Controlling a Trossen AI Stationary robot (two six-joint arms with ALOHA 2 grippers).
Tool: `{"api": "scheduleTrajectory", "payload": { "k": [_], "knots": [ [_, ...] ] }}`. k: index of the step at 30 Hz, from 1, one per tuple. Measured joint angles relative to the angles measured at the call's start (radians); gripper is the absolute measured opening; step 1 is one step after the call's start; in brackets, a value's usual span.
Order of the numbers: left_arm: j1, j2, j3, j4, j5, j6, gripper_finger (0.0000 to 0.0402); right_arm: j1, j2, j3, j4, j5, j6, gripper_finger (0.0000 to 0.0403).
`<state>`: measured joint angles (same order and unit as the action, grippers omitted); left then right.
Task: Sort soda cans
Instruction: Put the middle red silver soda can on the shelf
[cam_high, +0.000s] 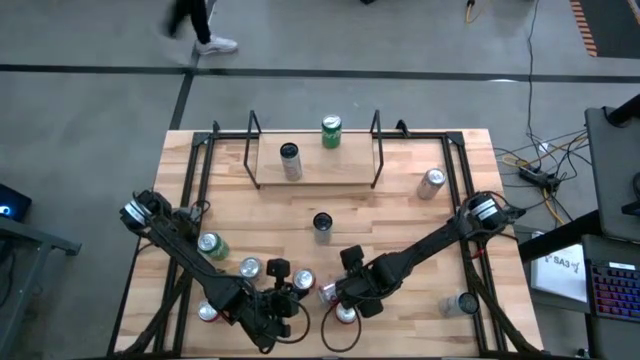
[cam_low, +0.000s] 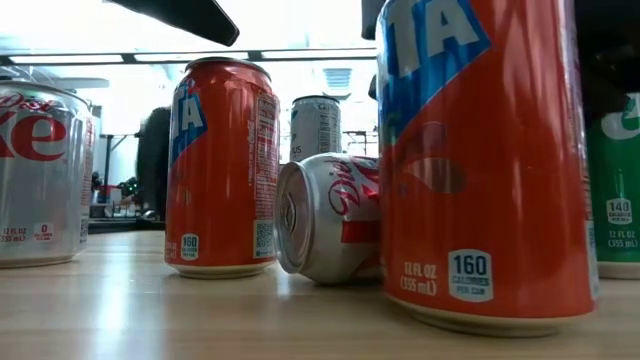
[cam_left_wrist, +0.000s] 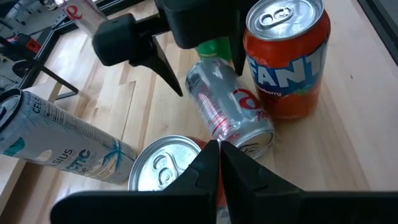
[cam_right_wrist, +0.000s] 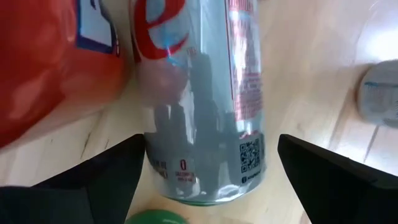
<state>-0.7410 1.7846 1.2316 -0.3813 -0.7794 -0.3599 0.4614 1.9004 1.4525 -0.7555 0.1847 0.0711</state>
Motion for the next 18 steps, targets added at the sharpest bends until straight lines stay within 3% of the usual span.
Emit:
{"api": "scheduleTrajectory", "payload": {
  "k": [4,9,14,18],
  "knots": [
    [0.000,0.000,0.000,0.000,-0.002,0.000,0.0000,-0.012,0.000,0.002,0.000,0.000,-0.006,0.0344],
    [-0.007,0.000,0.000,-0.001,-0.053,0.000,0.0000,-0.024,-0.001,0.002,-0.002,-0.001,-0.006,0.0289],
    [-0.035,0.000,0.000,-0.002,-0.161,0.010,0.0000,-0.032,-0.007,0.003,-0.019,-0.003,-0.006,0.0224],
    [-0.056,-0.008,0.000,-0.014,-0.274,0.011,0.0000,-0.036,-0.017,0.012,-0.039,-0.001,-0.006,0.0204]
  ]
}}
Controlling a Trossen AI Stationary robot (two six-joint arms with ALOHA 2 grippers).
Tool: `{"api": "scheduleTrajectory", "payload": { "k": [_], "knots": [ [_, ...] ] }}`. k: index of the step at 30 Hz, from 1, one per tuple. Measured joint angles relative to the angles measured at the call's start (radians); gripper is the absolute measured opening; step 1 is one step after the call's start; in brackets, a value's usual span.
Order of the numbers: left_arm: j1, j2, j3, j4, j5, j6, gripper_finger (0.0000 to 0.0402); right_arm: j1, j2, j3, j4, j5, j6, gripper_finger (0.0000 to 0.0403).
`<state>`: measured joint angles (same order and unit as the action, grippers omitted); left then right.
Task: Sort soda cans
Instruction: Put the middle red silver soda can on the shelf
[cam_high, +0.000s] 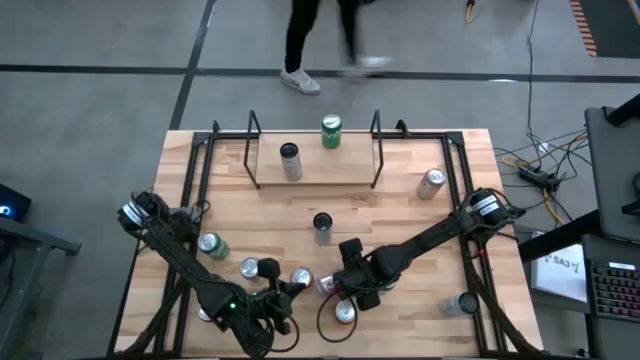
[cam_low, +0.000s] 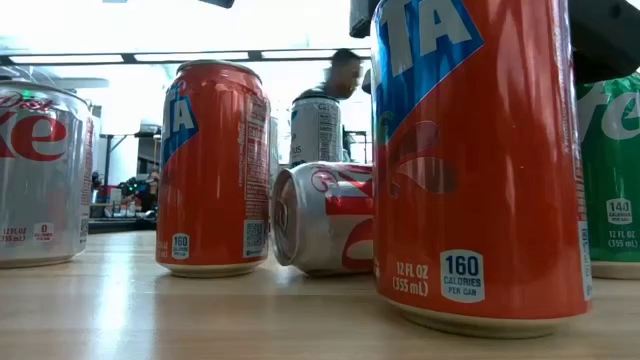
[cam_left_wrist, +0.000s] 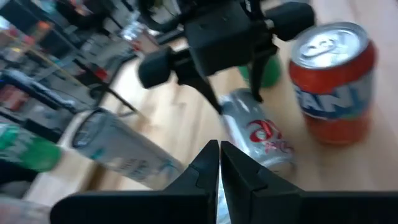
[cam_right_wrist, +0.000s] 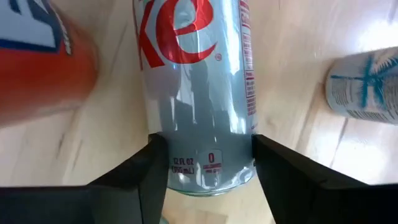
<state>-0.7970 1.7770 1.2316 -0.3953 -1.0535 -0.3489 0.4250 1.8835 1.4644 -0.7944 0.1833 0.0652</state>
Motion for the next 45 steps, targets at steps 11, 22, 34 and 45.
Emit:
{"api": "scheduleTrajectory", "payload": {
  "k": [11,22,34,45],
  "knots": [
    [-0.004,-0.107,0.000,0.001,-0.041,0.075,0.0000,-0.022,-0.062,0.067,-0.102,-0.007,-0.022,0.0196],
    [-0.004,-0.121,0.000,-0.002,-0.058,0.079,0.0000,-0.036,-0.047,0.064,-0.082,-0.042,-0.084,0.0152],
    [-0.004,-0.117,-0.002,-0.006,-0.063,0.081,0.0000,-0.081,-0.022,0.064,0.016,-0.061,-0.126,0.0300],
    [-0.004,-0.117,-0.009,-0.012,-0.063,0.081,0.0000,-0.130,0.058,0.062,0.012,-0.057,-0.134,0.0352]
  ]
}}
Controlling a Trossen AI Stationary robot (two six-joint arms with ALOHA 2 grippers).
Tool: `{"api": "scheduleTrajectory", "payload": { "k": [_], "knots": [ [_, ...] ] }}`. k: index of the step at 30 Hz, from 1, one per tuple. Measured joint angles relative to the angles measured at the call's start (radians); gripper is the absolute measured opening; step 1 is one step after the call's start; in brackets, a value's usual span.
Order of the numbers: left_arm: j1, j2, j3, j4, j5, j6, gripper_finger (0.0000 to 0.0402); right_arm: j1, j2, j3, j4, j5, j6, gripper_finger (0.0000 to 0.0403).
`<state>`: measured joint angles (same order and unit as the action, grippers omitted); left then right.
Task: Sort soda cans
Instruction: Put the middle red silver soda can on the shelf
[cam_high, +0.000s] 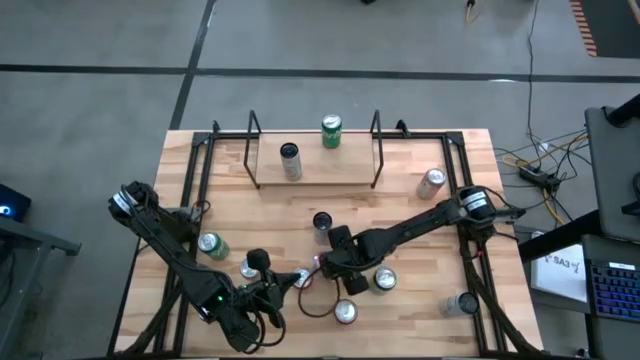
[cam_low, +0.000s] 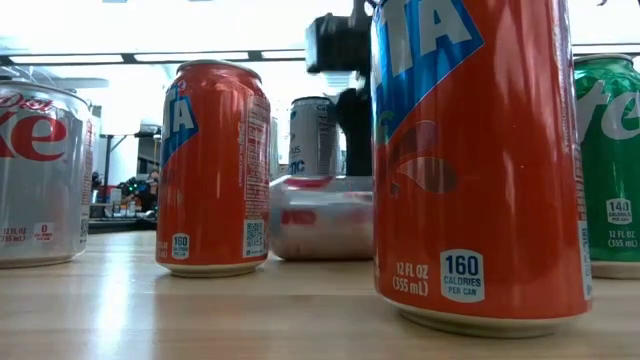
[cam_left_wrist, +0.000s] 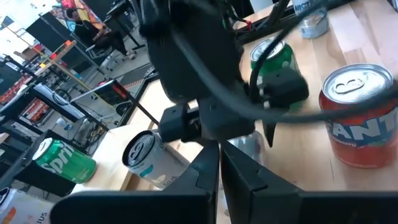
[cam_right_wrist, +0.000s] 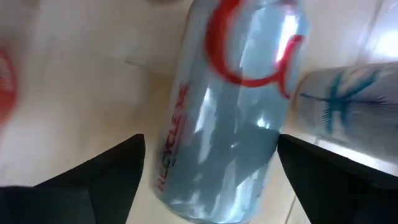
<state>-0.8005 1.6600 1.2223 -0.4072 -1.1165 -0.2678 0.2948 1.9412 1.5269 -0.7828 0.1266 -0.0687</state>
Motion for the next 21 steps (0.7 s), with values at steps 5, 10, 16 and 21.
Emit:
{"api": "scheduleTrajectory", "payload": {
  "k": [5,10,16,21],
  "knots": [
    [0.000,0.000,-0.001,0.001,0.000,-0.002,0.0000,-0.011,0.023,0.000,0.001,-0.003,-0.022,0.0352],
    [0.000,0.000,-0.001,-0.003,-0.001,0.000,0.0000,-0.014,0.038,0.000,0.001,0.001,-0.033,0.0340],
    [0.002,0.001,-0.001,-0.005,-0.022,0.000,0.0000,-0.016,0.032,0.000,-0.002,0.004,-0.025,0.0284],
    [0.004,-0.005,0.006,-0.008,-0.029,0.029,0.0000,-0.016,-0.004,0.004,-0.060,0.043,-0.010,0.0284]
  ]
}}
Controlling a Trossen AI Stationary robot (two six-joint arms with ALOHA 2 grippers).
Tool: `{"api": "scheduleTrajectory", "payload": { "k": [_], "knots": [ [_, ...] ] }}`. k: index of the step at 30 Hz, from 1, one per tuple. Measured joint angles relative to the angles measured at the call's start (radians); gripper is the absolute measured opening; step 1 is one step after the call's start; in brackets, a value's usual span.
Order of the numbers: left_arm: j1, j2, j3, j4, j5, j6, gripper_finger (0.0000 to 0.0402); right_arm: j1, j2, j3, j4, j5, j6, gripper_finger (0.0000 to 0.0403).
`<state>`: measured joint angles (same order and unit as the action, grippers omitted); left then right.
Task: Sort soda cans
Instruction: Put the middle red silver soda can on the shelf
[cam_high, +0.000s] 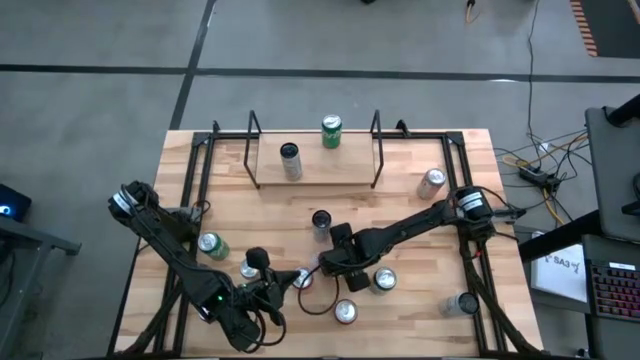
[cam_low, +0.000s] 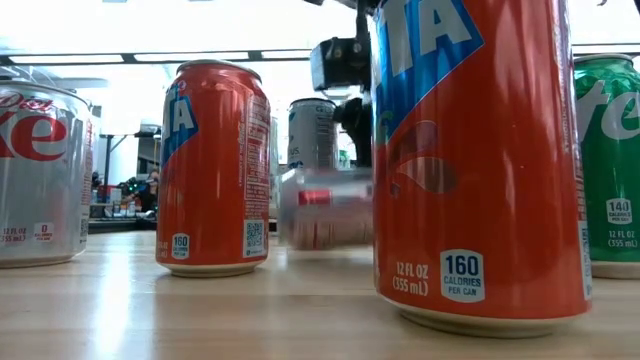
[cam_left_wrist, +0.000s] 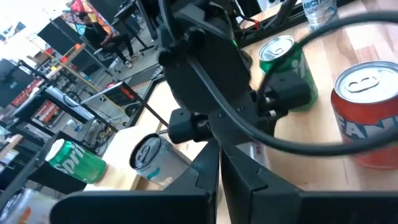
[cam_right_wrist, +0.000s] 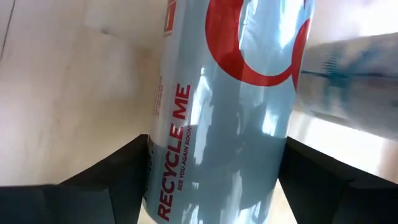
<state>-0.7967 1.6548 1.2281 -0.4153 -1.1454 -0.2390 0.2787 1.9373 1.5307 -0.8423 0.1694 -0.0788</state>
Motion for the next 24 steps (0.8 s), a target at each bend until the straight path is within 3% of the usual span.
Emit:
{"api": "scheduleTrajectory", "payload": {
  "k": [14,17,24],
  "knots": [
    [0.023,-0.088,0.063,0.015,-0.016,0.239,0.0000,0.000,-0.334,-0.006,-0.058,-0.006,0.033,0.0284],
    [0.039,-0.112,0.064,0.026,0.019,0.288,0.0000,-0.002,-0.425,-0.057,0.100,0.053,0.032,0.0284],
    [0.120,-0.168,0.040,0.108,0.277,0.509,0.0000,-0.006,-0.620,-0.358,0.629,0.169,-0.073,0.0284]
  ]
}}
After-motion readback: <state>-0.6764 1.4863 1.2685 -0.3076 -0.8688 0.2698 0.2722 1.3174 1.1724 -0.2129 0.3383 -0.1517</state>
